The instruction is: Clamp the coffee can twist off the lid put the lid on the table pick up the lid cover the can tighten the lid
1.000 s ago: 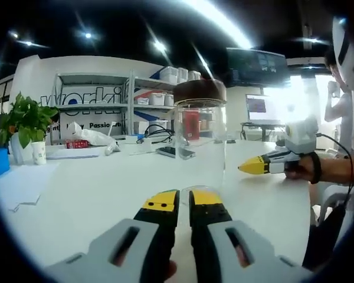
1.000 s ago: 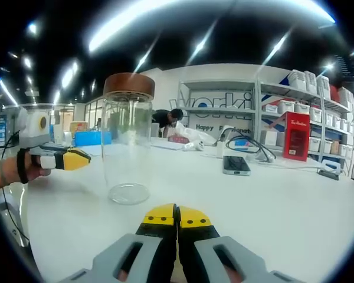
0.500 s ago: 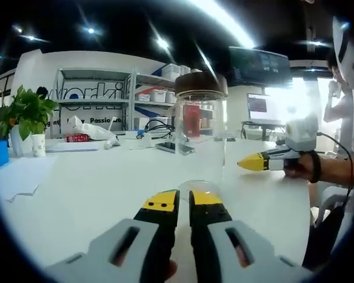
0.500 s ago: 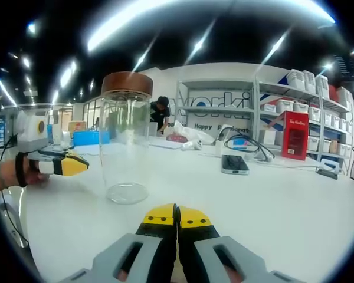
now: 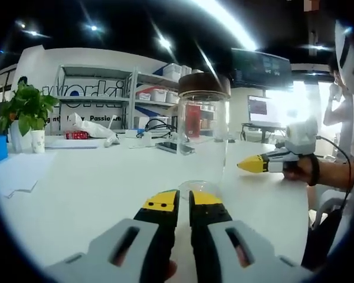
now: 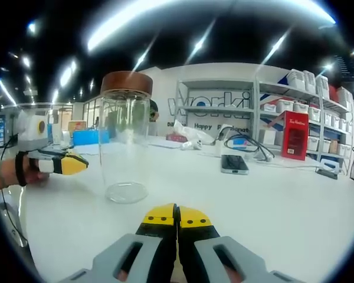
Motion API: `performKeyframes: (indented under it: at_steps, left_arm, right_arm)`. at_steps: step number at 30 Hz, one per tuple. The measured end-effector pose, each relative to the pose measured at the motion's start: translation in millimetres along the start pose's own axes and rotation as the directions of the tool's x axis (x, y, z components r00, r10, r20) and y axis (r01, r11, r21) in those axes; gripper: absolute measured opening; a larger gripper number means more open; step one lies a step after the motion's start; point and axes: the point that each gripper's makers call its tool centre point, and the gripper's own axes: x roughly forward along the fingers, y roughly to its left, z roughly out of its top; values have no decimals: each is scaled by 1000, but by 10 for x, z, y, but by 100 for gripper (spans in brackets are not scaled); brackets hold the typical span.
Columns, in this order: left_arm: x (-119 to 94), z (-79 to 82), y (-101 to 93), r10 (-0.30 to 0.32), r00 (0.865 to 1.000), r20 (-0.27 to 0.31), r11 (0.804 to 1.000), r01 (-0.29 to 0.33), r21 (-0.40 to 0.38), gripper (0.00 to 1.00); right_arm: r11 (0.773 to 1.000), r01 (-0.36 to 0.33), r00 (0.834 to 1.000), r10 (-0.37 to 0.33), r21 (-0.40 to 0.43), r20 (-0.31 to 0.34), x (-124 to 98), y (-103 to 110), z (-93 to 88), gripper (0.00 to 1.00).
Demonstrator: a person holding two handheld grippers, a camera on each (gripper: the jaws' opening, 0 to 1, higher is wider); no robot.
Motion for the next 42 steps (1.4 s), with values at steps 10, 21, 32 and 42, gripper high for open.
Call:
performKeyframes:
  at_steps: [10, 21, 32, 42]
  left_arm:
    - [-1, 28, -35, -33, 999, -3, 999, 33, 21, 4]
    - [-9, 137, -53, -79, 997, 2, 995, 79, 58, 9]
    - [3, 244, 24, -142, 990, 21, 988, 141, 55, 12]
    - [74, 252, 4, -199, 980, 3, 975, 197, 105, 12]
  right_arm:
    - [1000, 3, 1000, -3, -5, 6, -10, -4, 8, 0]
    - [1000, 3, 1000, -3, 2, 8, -9, -10, 10, 0]
    - [1000, 4, 1000, -4, 1, 5, -9, -13, 7, 0]
    - [1000, 4, 1000, -4, 3, 9, -13, -12, 14, 0]
